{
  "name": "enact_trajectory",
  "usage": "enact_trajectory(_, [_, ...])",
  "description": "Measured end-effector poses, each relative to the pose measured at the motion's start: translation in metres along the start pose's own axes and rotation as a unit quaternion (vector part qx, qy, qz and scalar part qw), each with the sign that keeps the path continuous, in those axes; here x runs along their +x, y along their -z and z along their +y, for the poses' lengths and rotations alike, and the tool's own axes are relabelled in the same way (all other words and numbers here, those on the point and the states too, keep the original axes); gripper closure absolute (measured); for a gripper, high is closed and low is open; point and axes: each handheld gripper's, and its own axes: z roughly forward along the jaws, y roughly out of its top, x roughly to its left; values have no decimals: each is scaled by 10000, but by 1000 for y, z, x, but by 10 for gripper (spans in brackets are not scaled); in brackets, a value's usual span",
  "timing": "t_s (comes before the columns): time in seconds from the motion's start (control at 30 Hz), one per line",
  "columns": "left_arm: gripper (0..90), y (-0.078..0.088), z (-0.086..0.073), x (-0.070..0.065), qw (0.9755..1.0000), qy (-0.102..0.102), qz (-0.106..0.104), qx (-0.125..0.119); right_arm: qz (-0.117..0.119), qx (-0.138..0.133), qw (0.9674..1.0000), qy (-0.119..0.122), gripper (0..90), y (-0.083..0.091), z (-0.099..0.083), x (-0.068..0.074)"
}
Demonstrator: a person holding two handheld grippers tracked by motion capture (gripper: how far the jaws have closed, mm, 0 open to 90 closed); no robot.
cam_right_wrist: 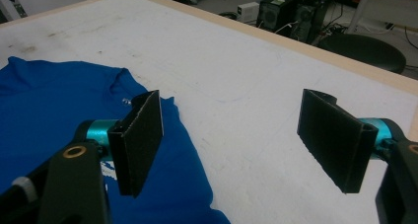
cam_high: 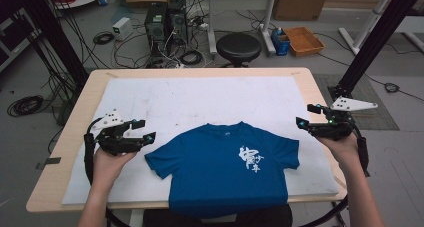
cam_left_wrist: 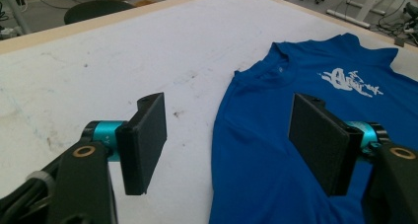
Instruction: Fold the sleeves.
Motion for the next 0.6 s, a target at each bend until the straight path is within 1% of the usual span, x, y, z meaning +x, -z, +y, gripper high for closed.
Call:
enact_trajectory(0.13, [360,3,-10,5,9998,79,-12,162,-21,0,10000,8,252,0,0,0])
enact_trajectory(0.17, [392,4,-13,7,9997,168,-31,193,-41,-11,10000,17,252,-1,0,-1])
enact_trajectory(0.2, [398,4,-16,10,9993,268,-71,240,-47,-2,10000,2,252,-1,-1,-1])
enact_trajectory(0.27, [460,4,-21,12,9986,366,-123,352,-43,5,10000,2,252,-1,-1,-1])
enact_trajectory(0.3, [465,4,-24,13,9983,364,-138,443,-47,8,10000,7,252,-1,-1,-1])
enact_trajectory(0.33, [469,1,-29,13,9973,426,-109,588,-56,10,10000,8,252,-1,-1,-1])
enact_trajectory(0.37, [490,1,-29,13,9973,426,-109,588,-64,13,10000,-3,252,-1,-1,-1])
enact_trajectory(0.4, [502,1,-32,13,9967,463,-133,660,-70,16,10000,1,252,-1,-1,-1])
enact_trajectory(0.5, [503,-2,-37,13,9954,513,-122,799,-89,21,10000,7,252,-1,-2,-1])
enact_trajectory(0.53, [511,-3,-39,13,9948,506,-118,881,-109,23,9999,2,252,-1,-2,-1])
enact_trajectory(0.57, [514,-3,-39,13,9948,506,-118,881,-109,23,9999,2,252,-1,-2,-1])
enact_trajectory(0.6, [514,-4,-40,13,9938,503,-103,985,-106,15,9999,8,252,-1,-2,-2])
